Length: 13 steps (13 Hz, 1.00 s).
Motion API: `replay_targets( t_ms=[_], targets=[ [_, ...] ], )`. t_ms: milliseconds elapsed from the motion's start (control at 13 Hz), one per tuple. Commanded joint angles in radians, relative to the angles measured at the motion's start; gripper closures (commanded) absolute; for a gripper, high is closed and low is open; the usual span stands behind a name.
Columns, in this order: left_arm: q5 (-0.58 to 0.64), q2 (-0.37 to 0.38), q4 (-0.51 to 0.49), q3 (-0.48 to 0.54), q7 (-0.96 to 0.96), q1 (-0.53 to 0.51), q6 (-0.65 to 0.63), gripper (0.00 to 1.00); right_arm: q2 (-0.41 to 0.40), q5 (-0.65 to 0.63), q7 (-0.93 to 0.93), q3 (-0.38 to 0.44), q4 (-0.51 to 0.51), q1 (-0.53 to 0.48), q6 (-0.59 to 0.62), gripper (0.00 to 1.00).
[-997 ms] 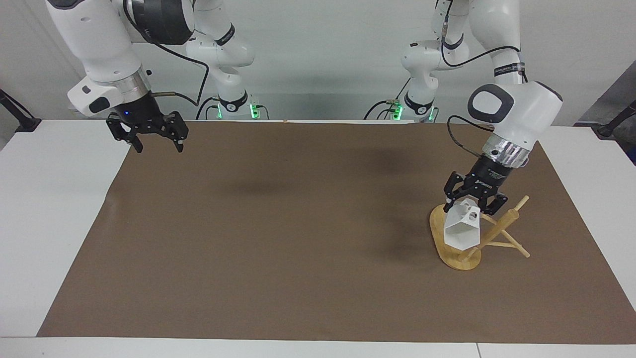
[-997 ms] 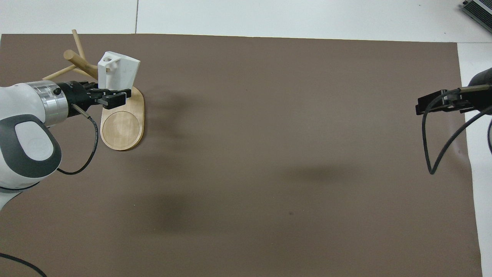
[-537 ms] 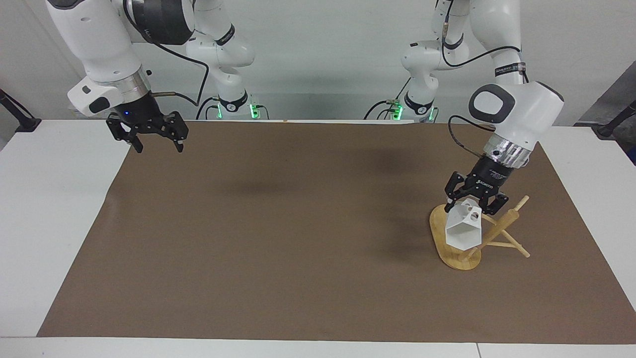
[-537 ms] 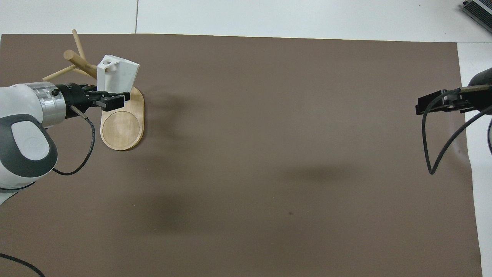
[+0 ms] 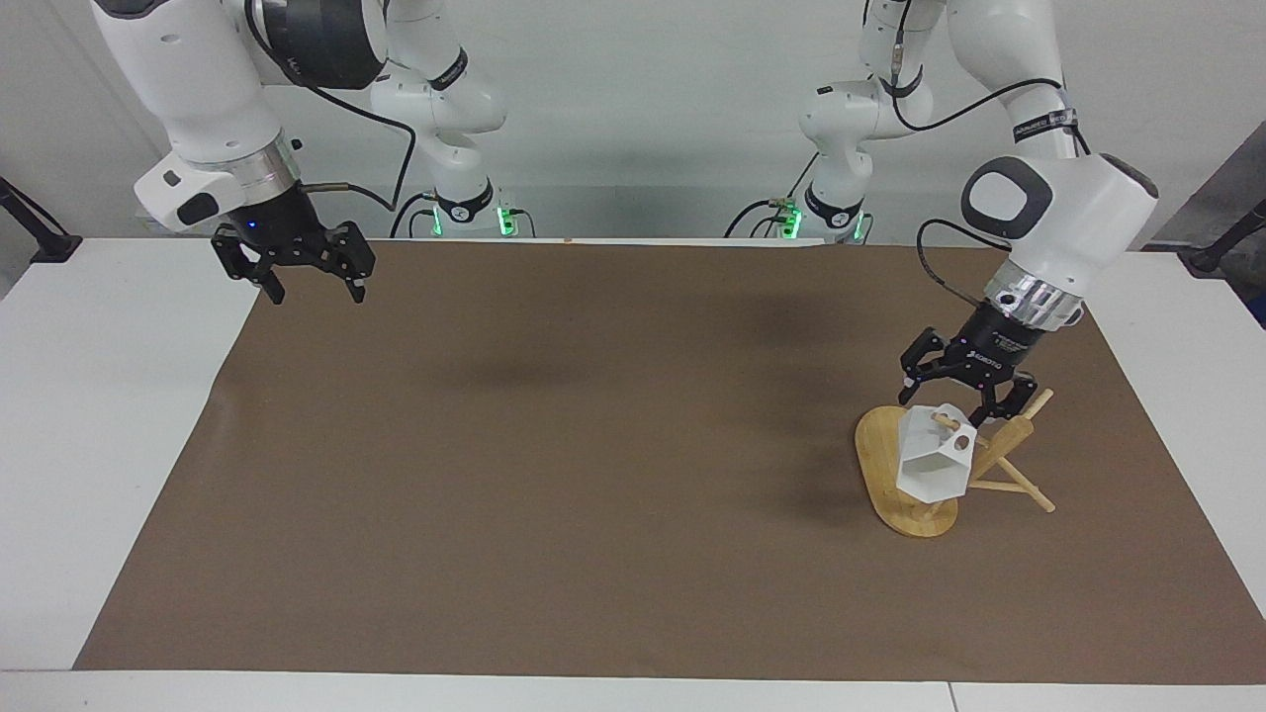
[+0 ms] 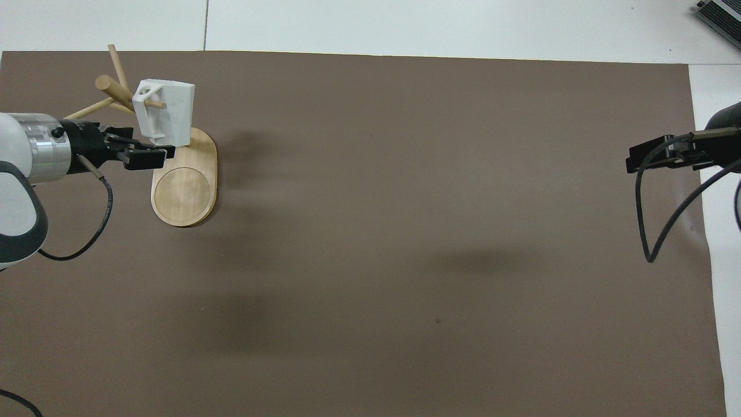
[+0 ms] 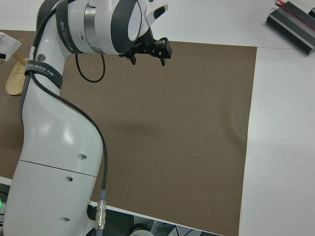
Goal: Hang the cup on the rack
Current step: 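Lower the cup onto a mug tree peg with the left gripper, then open the left gripper and pull it back from the cup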
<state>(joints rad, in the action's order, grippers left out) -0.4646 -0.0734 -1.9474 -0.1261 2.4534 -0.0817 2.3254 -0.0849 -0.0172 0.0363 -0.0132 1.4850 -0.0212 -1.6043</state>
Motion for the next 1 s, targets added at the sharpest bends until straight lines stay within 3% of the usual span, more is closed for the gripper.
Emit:
replay_targets(
  t_ms=[0,307,537,920],
  targets=[
    [0.069,0.021,0.033,-0.004,-0.001,-0.013,-0.084,0.0,0.019,0.0,-0.009,-0.007,0.015,-0.01,0.014,0.0],
    [0.136,0.089,0.067,-0.006,-0.228,-0.009,-0.22,0.0,0.019,0.0,-0.009,-0.007,0.015,-0.01,0.014,0.0],
    [0.158,0.135,0.07,-0.006,-0.576,-0.007,-0.299,0.0,0.019,0.0,-0.009,-0.007,0.015,-0.01,0.014,0.0],
    [0.274,0.141,0.106,-0.012,-1.116,0.003,-0.368,0.0,0.019,0.0,-0.009,-0.007,0.015,-0.01,0.014,0.0]
  ],
)
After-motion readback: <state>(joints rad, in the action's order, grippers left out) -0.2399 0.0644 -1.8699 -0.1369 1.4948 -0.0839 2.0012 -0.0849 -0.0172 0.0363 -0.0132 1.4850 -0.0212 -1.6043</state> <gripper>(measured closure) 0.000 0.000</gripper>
